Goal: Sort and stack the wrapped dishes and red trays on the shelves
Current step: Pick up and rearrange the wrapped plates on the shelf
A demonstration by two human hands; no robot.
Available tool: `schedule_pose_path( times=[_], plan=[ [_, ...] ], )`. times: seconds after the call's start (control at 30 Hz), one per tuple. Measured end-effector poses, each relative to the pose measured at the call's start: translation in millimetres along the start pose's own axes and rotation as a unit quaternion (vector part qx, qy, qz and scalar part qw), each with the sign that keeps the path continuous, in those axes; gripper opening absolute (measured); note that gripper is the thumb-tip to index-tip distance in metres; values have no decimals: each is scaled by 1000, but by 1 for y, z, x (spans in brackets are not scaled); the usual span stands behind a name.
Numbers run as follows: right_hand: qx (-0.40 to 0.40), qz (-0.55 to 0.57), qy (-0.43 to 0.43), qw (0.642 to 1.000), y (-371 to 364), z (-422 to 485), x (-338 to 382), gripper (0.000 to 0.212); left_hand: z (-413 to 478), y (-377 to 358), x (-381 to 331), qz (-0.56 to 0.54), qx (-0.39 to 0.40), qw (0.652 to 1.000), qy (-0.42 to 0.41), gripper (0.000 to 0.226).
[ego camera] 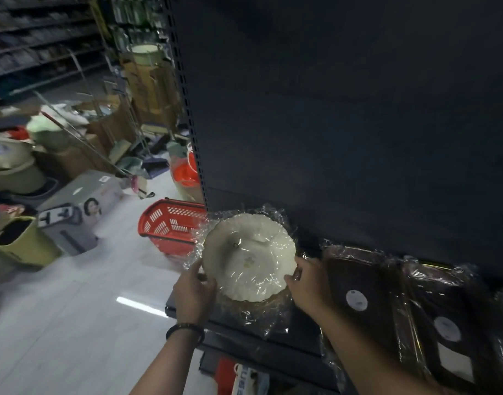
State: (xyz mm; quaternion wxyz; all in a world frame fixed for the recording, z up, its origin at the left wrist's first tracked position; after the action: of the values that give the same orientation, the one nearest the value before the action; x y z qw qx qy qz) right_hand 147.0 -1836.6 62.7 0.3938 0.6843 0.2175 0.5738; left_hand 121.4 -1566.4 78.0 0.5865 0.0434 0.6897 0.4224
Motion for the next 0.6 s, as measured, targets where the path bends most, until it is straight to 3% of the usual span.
schedule_pose_path(
  times=[0.17, 0.43, 0.53, 0.6],
  plan=[
    [40, -48, 0, 998, -5, 3, -1, 69, 10, -7, 8, 84, 49, 994, -44, 45],
    [109, -34, 1, 993, 5, 13, 1, 72, 6, -6, 0, 122, 66, 989, -48, 30],
    [113, 13, 15, 993, 28, 5, 1, 55, 2, 4, -8, 202, 37, 978, -41, 41],
    [84, 46, 15, 995, 45, -3, -13, 43, -13, 10, -28, 161, 1, 984, -81, 44]
  ],
)
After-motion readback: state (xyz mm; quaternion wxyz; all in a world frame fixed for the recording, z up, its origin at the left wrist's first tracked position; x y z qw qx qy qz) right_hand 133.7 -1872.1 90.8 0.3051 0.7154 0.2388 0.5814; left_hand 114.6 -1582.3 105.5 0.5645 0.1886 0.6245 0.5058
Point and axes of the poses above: each hand's wrist, its own z-axis towards the middle knuckle, its own y-axis out of the back of the hand, x = y × z, the point moved 4 cm from there along z, towards the middle knuckle, and after that the axes turned 8 degrees about -x, right-handed, at the moved point
